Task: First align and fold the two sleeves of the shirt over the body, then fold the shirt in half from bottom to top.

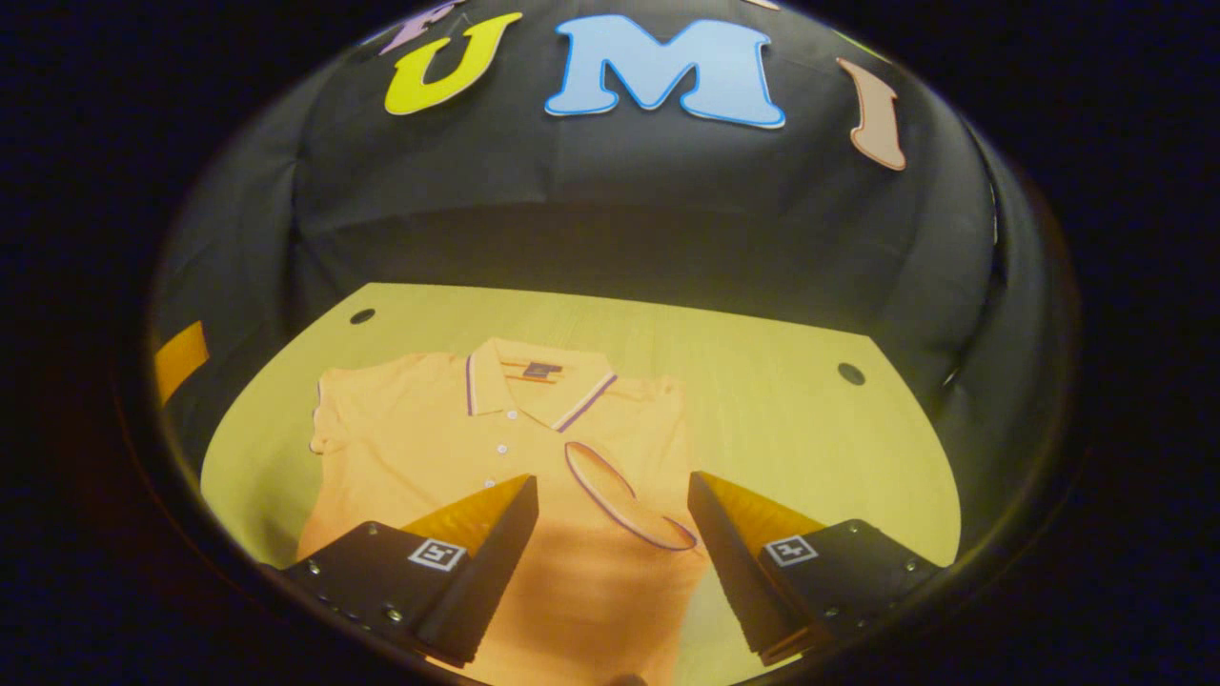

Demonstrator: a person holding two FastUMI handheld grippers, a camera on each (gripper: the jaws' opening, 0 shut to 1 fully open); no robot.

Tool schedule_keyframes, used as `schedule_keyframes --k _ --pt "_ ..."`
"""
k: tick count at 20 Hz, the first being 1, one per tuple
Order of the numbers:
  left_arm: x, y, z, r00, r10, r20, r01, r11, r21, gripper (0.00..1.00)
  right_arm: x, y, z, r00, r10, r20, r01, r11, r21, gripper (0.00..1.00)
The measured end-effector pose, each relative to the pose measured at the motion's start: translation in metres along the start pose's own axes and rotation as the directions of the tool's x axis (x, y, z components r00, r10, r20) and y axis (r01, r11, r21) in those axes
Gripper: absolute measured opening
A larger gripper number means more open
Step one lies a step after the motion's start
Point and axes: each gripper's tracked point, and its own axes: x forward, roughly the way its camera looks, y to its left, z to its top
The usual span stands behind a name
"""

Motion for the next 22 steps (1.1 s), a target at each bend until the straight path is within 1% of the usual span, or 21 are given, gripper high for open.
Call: schedule_keyframes --k 2,5,6,7,8,10,11,12,14,16,19,22 --pt "0.016 0.009 -0.011 1.000 0.015 -0.021 -0.015 1.000 -0.014 0.94 -0.019 0.001 0.009 0.999 -0.014 0.038 0.014 1.000 0.005 0.98" --pt "0.038 0.026 -0.031 0.997 0.058 -0.056 -0.061 0.997 -0.053 0.94 -0.050 -0.002 0.023 0.995 -0.026 0.095 0.024 0.999 0.022 0.98" --pt "0.046 0.031 -0.040 0.994 0.074 -0.076 -0.080 0.994 -0.071 0.94 -0.060 -0.004 0.029 0.993 -0.030 0.116 0.027 0.999 0.029 0.95" --pt "0.054 0.039 -0.050 0.990 0.102 -0.099 -0.111 0.990 -0.085 0.96 -0.069 -0.007 0.034 0.991 -0.035 0.132 0.031 0.999 0.036 0.95" --pt "0.061 0.047 -0.060 0.984 0.126 -0.124 -0.139 0.985 -0.101 0.93 -0.078 -0.011 0.036 0.988 -0.043 0.148 0.037 0.999 0.039 0.98" --pt "0.078 0.064 -0.083 0.966 0.181 -0.183 -0.204 0.972 -0.118 0.93 -0.094 -0.020 0.042 0.983 -0.057 0.173 0.052 0.998 0.036 0.98" --pt "0.086 0.071 -0.094 0.957 0.205 -0.207 -0.233 0.965 -0.119 0.95 -0.101 -0.023 0.044 0.982 -0.059 0.180 0.054 0.998 0.031 0.98" --pt "0.094 0.079 -0.103 0.949 0.224 -0.222 -0.254 0.960 -0.119 0.94 -0.107 -0.026 0.042 0.981 -0.062 0.186 0.059 0.998 0.023 0.98" --pt "0.105 0.093 -0.113 0.937 0.259 -0.236 -0.291 0.950 -0.115 0.95 -0.116 -0.029 0.039 0.979 -0.063 0.192 0.065 0.998 -0.003 0.98" --pt "0.114 0.102 -0.118 0.929 0.281 -0.241 -0.315 0.942 -0.113 0.94 -0.122 -0.029 0.034 0.982 -0.053 0.184 0.059 0.998 -0.027 0.98" --pt "0.130 0.117 -0.124 0.920 0.306 -0.243 -0.339 0.935 -0.107 0.93 -0.126 -0.025 0.032 0.982 -0.039 0.183 0.041 0.999 -0.007 0.98" --pt "0.145 0.137 -0.136 0.903 0.340 -0.262 -0.374 0.923 -0.090 0.94 -0.126 -0.019 0.029 0.984 -0.033 0.175 0.031 0.999 0.017 0.98"
